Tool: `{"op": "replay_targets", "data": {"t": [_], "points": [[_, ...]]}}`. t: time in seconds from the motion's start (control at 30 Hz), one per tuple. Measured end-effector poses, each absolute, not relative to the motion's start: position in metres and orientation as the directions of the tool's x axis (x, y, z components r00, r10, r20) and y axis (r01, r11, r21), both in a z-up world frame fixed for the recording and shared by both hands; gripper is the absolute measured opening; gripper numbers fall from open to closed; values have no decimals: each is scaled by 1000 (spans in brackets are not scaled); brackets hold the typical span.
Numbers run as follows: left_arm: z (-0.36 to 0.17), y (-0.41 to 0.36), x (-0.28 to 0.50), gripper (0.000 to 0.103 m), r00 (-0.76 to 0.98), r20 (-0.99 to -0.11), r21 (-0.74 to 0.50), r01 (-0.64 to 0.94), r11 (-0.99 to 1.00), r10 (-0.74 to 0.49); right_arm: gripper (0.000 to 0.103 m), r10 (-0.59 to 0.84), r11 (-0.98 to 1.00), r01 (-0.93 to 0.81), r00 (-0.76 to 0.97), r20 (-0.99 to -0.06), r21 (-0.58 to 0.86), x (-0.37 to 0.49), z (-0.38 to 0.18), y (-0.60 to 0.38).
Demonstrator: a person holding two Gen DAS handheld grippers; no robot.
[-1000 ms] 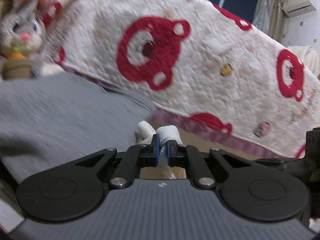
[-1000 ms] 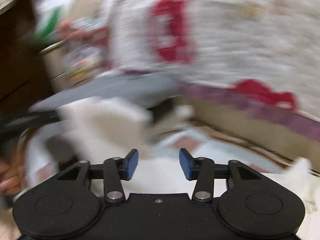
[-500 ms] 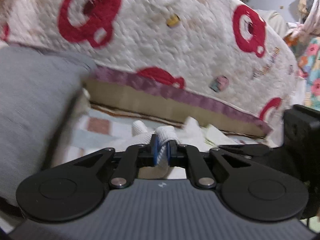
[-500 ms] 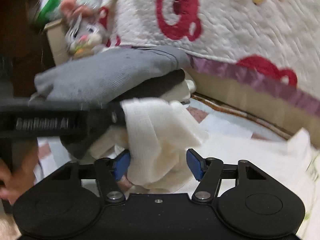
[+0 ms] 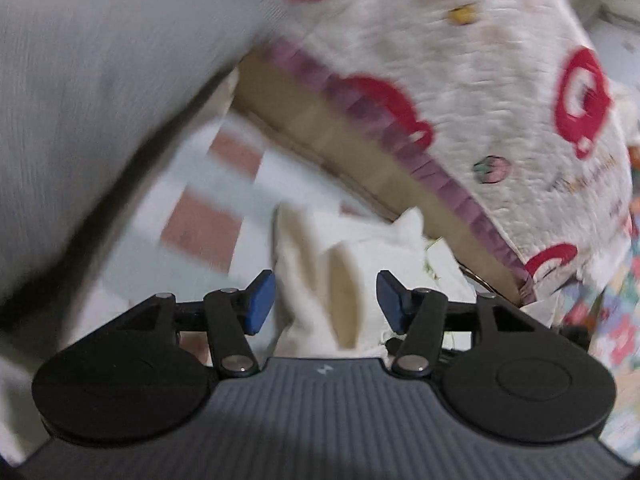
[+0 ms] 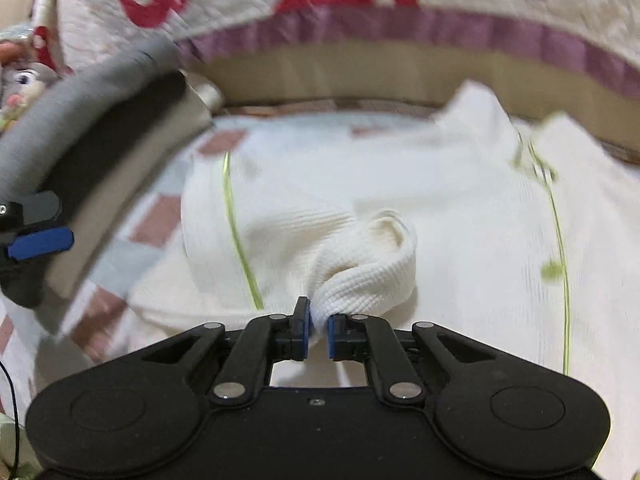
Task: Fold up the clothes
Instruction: 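Lower the sleeve onto the shirt and open the left gripper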
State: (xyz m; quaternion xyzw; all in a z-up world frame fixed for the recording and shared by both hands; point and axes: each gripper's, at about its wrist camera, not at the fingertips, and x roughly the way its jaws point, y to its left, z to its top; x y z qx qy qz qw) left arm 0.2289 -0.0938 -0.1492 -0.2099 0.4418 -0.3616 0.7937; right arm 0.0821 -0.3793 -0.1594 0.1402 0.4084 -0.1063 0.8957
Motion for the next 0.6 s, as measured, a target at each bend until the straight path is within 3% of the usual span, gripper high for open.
{"op": "replay_targets", "data": {"t": [0.1, 0.2, 0.23, 0.27, 0.37, 0.4, 0.43, 0.47, 0.6], "points": [[-158, -98, 231, 55, 343, -570, -637, 391, 665, -747, 16, -134, 942, 323, 613, -779, 93, 76, -163, -373], [-157, -105, 227, 55, 342, -567, -614, 432, 661, -750, 33, -192, 941, 339, 580, -791, 20, 70, -167, -368], [-156, -107, 225, 55, 337, -563, -610, 446, 655, -754, 33, -211, 939, 343, 569, -795, -4, 68, -168, -366], [-155, -110, 224, 54, 331, -559, -606, 463, 647, -760, 33, -286, 932, 354, 577, -765, -82, 63, -161, -359], [-147, -118, 219, 54, 314, -533, -583, 537, 610, -786, 37, -335, 931, 353, 713, -616, -97, 53, -125, -349], [-142, -122, 215, 53, 337, -532, -543, 568, 619, -777, 42, -289, 944, 322, 718, -633, -66, 60, -126, -347], [-136, -126, 209, 53, 371, -535, -485, 600, 636, -759, 56, -239, 957, 289, 719, -652, -32, 69, -127, -345], [-131, -130, 205, 53, 397, -538, -429, 631, 647, -744, 62, -188, 967, 256, 718, -670, 2, 77, -129, -344], [-124, -132, 198, 53, 460, -539, -334, 653, 680, -706, 66, 20, 981, 125, 694, -720, 147, 110, -136, -336]]}}
